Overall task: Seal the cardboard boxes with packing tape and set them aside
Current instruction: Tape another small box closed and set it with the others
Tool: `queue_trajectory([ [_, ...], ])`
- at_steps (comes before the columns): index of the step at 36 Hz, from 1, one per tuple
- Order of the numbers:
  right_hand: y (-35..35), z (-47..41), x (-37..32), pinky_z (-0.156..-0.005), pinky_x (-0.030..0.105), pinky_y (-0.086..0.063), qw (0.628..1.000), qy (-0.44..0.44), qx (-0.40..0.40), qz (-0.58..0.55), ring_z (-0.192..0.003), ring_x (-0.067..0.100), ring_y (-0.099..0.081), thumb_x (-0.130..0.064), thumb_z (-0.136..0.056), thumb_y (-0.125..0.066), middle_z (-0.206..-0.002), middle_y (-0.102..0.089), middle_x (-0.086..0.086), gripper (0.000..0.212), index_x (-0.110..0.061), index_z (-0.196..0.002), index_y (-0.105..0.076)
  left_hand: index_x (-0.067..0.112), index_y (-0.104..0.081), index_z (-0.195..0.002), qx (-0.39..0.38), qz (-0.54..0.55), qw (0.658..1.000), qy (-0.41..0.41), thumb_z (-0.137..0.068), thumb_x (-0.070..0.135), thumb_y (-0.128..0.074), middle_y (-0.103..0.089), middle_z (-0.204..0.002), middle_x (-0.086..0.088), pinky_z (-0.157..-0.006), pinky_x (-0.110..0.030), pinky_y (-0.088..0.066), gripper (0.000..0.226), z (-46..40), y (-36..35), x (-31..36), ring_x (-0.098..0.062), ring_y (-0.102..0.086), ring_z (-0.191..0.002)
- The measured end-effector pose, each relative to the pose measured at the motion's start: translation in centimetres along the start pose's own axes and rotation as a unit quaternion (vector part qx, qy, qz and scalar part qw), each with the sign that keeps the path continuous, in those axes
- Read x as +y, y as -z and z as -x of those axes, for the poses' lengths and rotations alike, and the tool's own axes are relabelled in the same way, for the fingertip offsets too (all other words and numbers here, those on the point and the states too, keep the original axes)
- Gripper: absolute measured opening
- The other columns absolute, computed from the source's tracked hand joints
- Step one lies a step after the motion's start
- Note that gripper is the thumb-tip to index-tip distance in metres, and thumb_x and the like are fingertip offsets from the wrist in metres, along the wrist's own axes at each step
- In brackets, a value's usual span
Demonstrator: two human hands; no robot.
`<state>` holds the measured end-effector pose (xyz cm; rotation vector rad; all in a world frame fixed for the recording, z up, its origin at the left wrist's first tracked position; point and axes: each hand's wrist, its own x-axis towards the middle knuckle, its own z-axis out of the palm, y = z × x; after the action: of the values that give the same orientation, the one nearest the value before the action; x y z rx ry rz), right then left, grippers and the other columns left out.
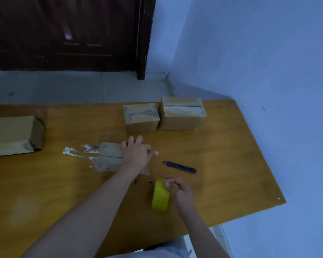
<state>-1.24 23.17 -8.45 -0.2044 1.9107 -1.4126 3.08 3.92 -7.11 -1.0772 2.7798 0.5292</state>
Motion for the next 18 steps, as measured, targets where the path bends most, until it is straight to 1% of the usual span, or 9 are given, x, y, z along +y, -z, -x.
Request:
queue_trajectory([
  [4, 0.0, 0.1, 0.1, -0.091, 0.032, -0.043, 1.000, -0.001, -0.002, 0.011, -0.103, 0.015, -0.060, 0.000, -0.080, -0.068, -0.107, -0.067, 0.003, 0.015, -0.010, -0.069, -0.064, 0.032, -0.069, -0.100, -0.014, -0.003, 1.000, 0.003, -0.095, 0.063, -0.018, -0.047, -0.115, 0.000, -0.095, -0.043, -0.029, 0.060, 0.3, 0.3, 0.1, -0.024, -0.037, -0.110],
  [6, -0.1, 0.2, 0.1, -0.091, 0.033, -0.043, 1.000, -0.001, -0.007, 0.014, -0.104, 0.015, -0.059, 0.000, -0.080, -0.068, -0.108, -0.066, 0.004, 0.014, -0.009, -0.070, -0.064, 0.029, -0.070, -0.102, -0.030, 0.034, 0.999, 0.008, -0.096, 0.060, -0.013, -0.046, -0.118, -0.001, -0.101, -0.045, -0.026, 0.065, 0.3, 1.0, -0.1, -0.024, -0.036, -0.113],
  [7, -0.2, 0.2, 0.2, -0.092, 0.034, -0.042, 1.000, -0.002, -0.005, 0.013, -0.104, 0.016, -0.059, 0.000, -0.080, -0.068, -0.108, -0.066, 0.005, 0.013, -0.009, -0.071, -0.064, 0.029, -0.069, -0.105, -0.038, 0.061, 0.997, 0.009, -0.097, 0.058, -0.013, -0.044, -0.120, -0.001, -0.104, -0.046, -0.022, 0.064, 0.3, 1.5, -0.3, -0.023, -0.035, -0.115],
  [8, -0.2, 0.2, 0.3, -0.093, 0.034, -0.042, 1.000, -0.005, -0.003, 0.013, -0.104, 0.016, -0.059, 0.000, -0.080, -0.068, -0.108, -0.066, 0.005, 0.011, -0.007, -0.072, -0.065, 0.030, -0.067, -0.111, -0.040, 0.086, 0.995, 0.005, -0.099, 0.055, -0.014, -0.042, -0.120, 0.000, -0.106, -0.046, -0.019, 0.060, 0.5, 2.0, -0.6, -0.022, -0.033, -0.116],
  [10, 0.0, 0.2, 0.3, -0.092, 0.034, -0.042, 1.000, -0.009, 0.000, 0.009, -0.103, 0.019, -0.060, 0.000, -0.081, -0.067, -0.105, -0.067, 0.007, 0.007, -0.004, -0.075, -0.065, 0.033, -0.061, -0.118, -0.010, 0.107, 0.994, -0.024, -0.101, 0.048, -0.020, -0.039, -0.120, 0.002, -0.106, -0.043, -0.014, 0.047, 1.0, 2.9, -1.4, -0.020, -0.031, -0.116],
  [12, 0.1, 0.2, 0.3, -0.091, 0.035, -0.043, 1.000, -0.016, 0.007, 0.002, -0.099, 0.020, -0.061, -0.001, -0.081, -0.067, -0.099, -0.068, 0.005, 0.009, -0.007, -0.075, -0.065, 0.035, -0.061, -0.116, 0.025, 0.103, 0.991, -0.077, -0.101, 0.042, -0.029, -0.038, -0.116, 0.003, -0.100, -0.036, -0.013, 0.036, 1.9, 3.8, -2.3, -0.019, -0.030, -0.114],
  [13, 0.1, 0.2, 0.2, -0.090, 0.035, -0.044, 1.000, -0.017, 0.010, 0.003, -0.097, 0.020, -0.061, -0.001, -0.082, -0.067, -0.096, -0.068, 0.004, 0.011, -0.008, -0.074, -0.065, 0.035, -0.062, -0.114, 0.021, 0.098, 0.989, -0.112, -0.100, 0.039, -0.034, -0.038, -0.115, 0.003, -0.098, -0.034, -0.014, 0.032, 2.5, 4.1, -2.7, -0.019, -0.030, -0.114],
  [16, 0.1, 0.4, -0.1, -0.086, 0.031, -0.045, 1.000, -0.010, 0.018, 0.000, -0.092, 0.017, -0.061, 0.000, -0.082, -0.066, -0.091, -0.067, 0.000, 0.013, -0.009, -0.073, -0.064, 0.033, -0.060, -0.119, -0.060, 0.041, 0.974, -0.214, -0.096, 0.039, -0.045, -0.037, -0.119, 0.002, -0.099, -0.035, -0.019, 0.029, 4.0, 4.2, -3.4, -0.022, -0.029, -0.116],
  [18, 0.1, 0.5, -0.2, -0.086, 0.031, -0.045, 1.000, -0.010, 0.018, -0.005, -0.093, 0.016, -0.061, 0.002, -0.083, -0.065, -0.092, -0.067, -0.002, 0.014, -0.008, -0.073, -0.063, 0.033, -0.057, -0.123, -0.111, -0.013, 0.966, -0.233, -0.094, 0.043, -0.048, -0.033, -0.125, 0.001, -0.099, -0.038, -0.022, 0.032, 4.7, 4.0, -3.9, -0.023, -0.024, -0.120],
])
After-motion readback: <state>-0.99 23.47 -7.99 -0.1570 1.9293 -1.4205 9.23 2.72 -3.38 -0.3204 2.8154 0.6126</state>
